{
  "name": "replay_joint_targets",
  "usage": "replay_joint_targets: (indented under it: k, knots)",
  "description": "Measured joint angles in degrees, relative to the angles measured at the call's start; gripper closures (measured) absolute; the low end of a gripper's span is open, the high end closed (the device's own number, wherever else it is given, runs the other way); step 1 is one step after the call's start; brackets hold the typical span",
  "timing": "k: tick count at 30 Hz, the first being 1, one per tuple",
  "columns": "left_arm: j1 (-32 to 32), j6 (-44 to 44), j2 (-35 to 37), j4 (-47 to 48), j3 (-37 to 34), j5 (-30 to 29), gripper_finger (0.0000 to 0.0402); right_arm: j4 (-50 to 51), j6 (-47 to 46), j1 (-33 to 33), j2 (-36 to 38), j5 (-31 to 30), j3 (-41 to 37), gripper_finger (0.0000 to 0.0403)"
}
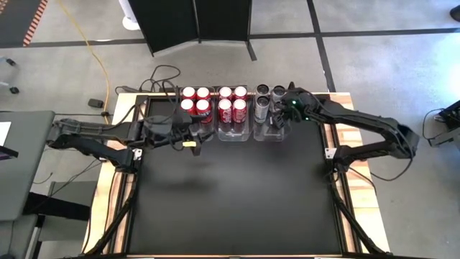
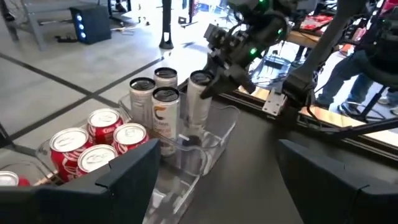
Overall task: Sort soda cans
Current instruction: Put the white yellow soda can into the right transparent bin
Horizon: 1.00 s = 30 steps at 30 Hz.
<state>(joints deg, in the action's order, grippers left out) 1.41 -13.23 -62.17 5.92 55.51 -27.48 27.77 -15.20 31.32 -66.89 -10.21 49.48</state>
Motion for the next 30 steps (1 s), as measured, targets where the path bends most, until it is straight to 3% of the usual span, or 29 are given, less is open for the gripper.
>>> replay_joint_targets:
  k: [6, 15, 25, 30]
  knots:
    - [-2.7, 0.1, 0.0, 1.1, 0.0, 0.3, 0.0086, -8.1, 3.7, 2.4, -3.9, 1.6, -2.0, 0.0158]
    - [-5.3, -1.3, 0.0, 1.2, 0.0, 3.2, 0.0086, -10.2, 5.1, 7.1, -7.4, 5.9, -1.9, 0.0152]
    - [-5.3, -3.6, 0.2, 2.3, 0.0, 3.1, 0.0086, -10.4, 3.0, 9.3, -6.6, 8.9, -2.0, 0.0100]
    - [-6.3, -4.4, 4.3, 12.3, 0.4, 1.4, 0.0086, -11.1, 1.7, 9.3, -4.8, 9.0, -2.0, 0.0060]
